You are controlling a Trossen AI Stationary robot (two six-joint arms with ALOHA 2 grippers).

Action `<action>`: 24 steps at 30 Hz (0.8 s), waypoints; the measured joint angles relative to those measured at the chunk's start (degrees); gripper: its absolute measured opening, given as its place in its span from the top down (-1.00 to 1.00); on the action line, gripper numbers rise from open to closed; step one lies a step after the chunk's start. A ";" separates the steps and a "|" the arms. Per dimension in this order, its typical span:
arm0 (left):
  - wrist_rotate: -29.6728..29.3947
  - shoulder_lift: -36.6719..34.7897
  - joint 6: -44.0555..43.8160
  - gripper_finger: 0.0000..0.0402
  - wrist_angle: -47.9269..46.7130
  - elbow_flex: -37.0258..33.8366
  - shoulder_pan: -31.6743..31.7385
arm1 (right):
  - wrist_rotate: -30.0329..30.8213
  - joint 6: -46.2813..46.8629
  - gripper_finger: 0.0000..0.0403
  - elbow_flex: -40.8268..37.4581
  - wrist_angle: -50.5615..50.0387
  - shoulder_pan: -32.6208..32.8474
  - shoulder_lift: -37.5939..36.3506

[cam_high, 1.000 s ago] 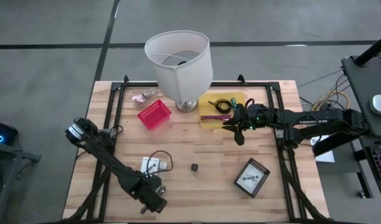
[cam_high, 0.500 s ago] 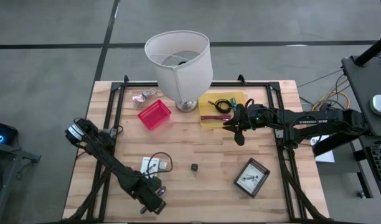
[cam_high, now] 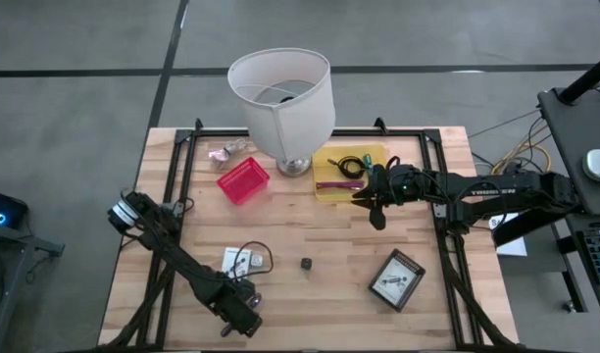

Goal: Pick and place items into bin
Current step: Put the violet charger cable into the yellow bin

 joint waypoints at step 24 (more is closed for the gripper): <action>1.24 -1.02 5.99 0.97 7.46 0.99 -0.07 | -0.02 0.03 0.71 0.00 0.03 -0.02 0.00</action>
